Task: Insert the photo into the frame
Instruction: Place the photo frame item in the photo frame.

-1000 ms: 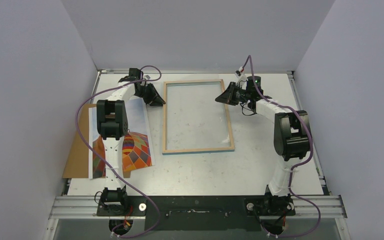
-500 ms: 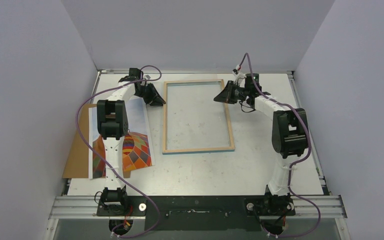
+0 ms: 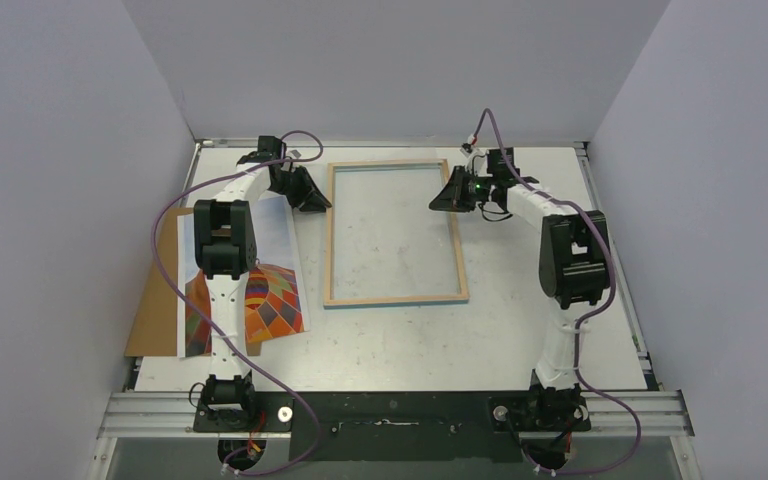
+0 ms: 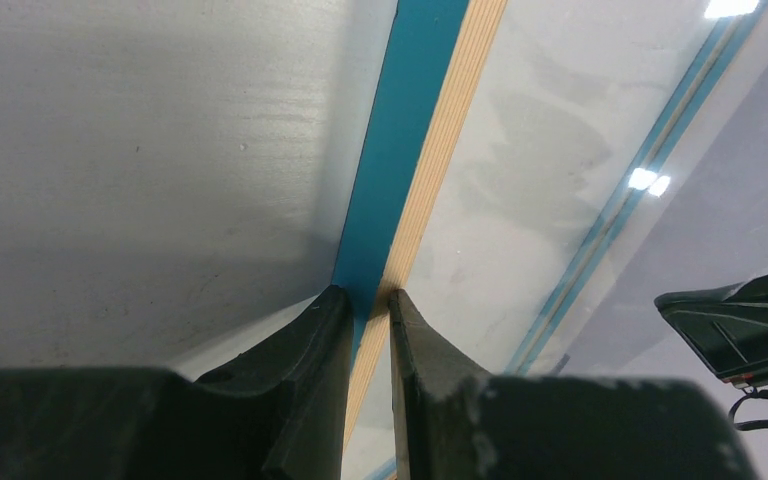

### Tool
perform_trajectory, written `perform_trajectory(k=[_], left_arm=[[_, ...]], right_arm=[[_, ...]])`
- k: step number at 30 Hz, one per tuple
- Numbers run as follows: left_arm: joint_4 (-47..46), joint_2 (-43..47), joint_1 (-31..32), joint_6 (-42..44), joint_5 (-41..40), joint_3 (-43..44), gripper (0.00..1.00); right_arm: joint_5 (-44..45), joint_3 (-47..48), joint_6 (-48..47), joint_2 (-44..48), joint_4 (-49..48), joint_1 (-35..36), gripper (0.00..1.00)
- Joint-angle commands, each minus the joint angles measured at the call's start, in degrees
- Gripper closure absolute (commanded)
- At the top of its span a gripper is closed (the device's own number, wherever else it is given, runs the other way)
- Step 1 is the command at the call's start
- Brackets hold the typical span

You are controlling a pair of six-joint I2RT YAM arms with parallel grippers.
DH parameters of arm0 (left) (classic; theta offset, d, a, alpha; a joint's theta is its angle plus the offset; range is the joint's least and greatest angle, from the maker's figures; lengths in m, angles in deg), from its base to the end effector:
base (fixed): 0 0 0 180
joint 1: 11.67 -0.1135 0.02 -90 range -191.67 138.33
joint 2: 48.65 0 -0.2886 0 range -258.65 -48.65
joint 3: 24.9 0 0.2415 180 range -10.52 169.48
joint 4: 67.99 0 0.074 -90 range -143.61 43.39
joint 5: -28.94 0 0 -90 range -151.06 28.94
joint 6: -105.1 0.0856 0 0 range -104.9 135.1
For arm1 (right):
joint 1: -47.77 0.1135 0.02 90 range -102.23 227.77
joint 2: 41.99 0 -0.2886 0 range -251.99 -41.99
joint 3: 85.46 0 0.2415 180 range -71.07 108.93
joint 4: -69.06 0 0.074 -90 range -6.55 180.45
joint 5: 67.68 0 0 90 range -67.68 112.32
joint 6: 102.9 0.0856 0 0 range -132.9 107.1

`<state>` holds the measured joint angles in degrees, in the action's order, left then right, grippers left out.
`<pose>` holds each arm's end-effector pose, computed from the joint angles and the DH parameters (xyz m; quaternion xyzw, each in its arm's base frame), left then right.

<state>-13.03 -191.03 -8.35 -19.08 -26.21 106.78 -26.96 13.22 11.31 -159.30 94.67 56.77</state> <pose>0.5416 -0.0804 0.1134 -0.1873 0.9158 -0.3418 0.0964 0.4583 0.1383 0.2022 -0.0498 0.8515 0.4691 0.2289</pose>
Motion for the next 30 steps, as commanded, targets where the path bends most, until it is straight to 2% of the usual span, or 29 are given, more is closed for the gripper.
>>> perform_trajectory(k=[1,16,24,28,30], left_arm=[[1.1,-5.3,0.7,1.8,-9.5,-0.8,0.83],[1.0,-5.3,0.7,1.9,-9.2,-1.1,0.83],[0.6,-5.0,0.7,1.8,-8.7,-1.2,0.83],[1.0,-4.5,0.7,2.3,-8.7,-0.8,0.82],[1.5,-3.9,0.7,2.7,-9.0,-0.3,0.81]], right_arm=[[-2.4,2.2,-0.9,-1.9,5.2,1.3,1.00],[-2.1,3.7,-0.6,-5.6,5.5,1.5,0.99],[0.8,4.0,1.1,-5.3,6.5,2.8,0.83],[5.1,5.4,1.0,-3.8,10.3,2.6,0.67],[7.4,7.1,1.4,-3.3,12.9,2.1,0.52]])
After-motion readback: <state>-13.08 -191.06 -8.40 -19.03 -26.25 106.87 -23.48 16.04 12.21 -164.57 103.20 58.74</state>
